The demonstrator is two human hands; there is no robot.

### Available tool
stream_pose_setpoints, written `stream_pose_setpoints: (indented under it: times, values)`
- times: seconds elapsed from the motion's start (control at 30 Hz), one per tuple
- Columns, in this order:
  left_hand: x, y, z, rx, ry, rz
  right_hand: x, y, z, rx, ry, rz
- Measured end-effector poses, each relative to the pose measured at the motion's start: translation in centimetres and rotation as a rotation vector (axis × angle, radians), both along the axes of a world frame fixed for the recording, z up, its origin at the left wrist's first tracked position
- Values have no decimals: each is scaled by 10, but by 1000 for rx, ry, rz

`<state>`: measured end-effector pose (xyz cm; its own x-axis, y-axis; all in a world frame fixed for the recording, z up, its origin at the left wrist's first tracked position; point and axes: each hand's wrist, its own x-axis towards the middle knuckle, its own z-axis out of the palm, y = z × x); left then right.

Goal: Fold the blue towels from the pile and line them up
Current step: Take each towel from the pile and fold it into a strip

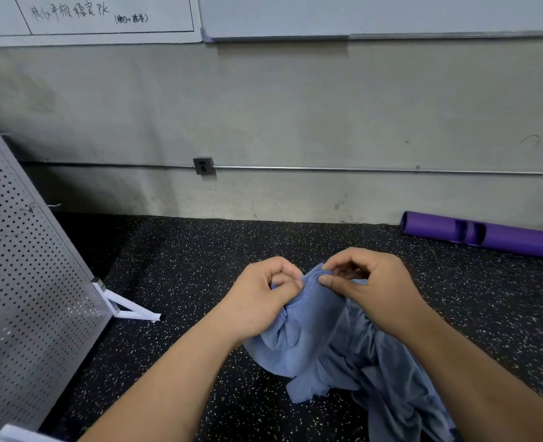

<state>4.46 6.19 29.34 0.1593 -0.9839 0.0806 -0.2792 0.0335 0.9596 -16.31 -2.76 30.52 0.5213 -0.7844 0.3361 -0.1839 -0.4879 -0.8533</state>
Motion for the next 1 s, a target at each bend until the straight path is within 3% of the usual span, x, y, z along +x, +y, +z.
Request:
stream_pose_setpoints:
  times: [0.1, 0.27, 0.37, 0.47, 0.7, 1.0]
  values:
    - [-2, 0, 1, -3, 9, -29, -1, -4, -3, -27, 25, 19]
    - [-3, 0, 0, 2, 29, -60, -2, -6, -7, 197, -26, 154]
    - [-3, 1, 2, -8, 16, -23, -3, -9, -8, 176, -41, 74]
    - [7, 0, 2, -54, 26, 160, -10, -15, -6, 159, -92, -36]
    - [47, -2, 4, -107, 265, 544, -38, -37, -7, 114, -176, -318]
    - [70, 0, -11, -125, 212, 512, -48, -40, -7, 120, -197, -328]
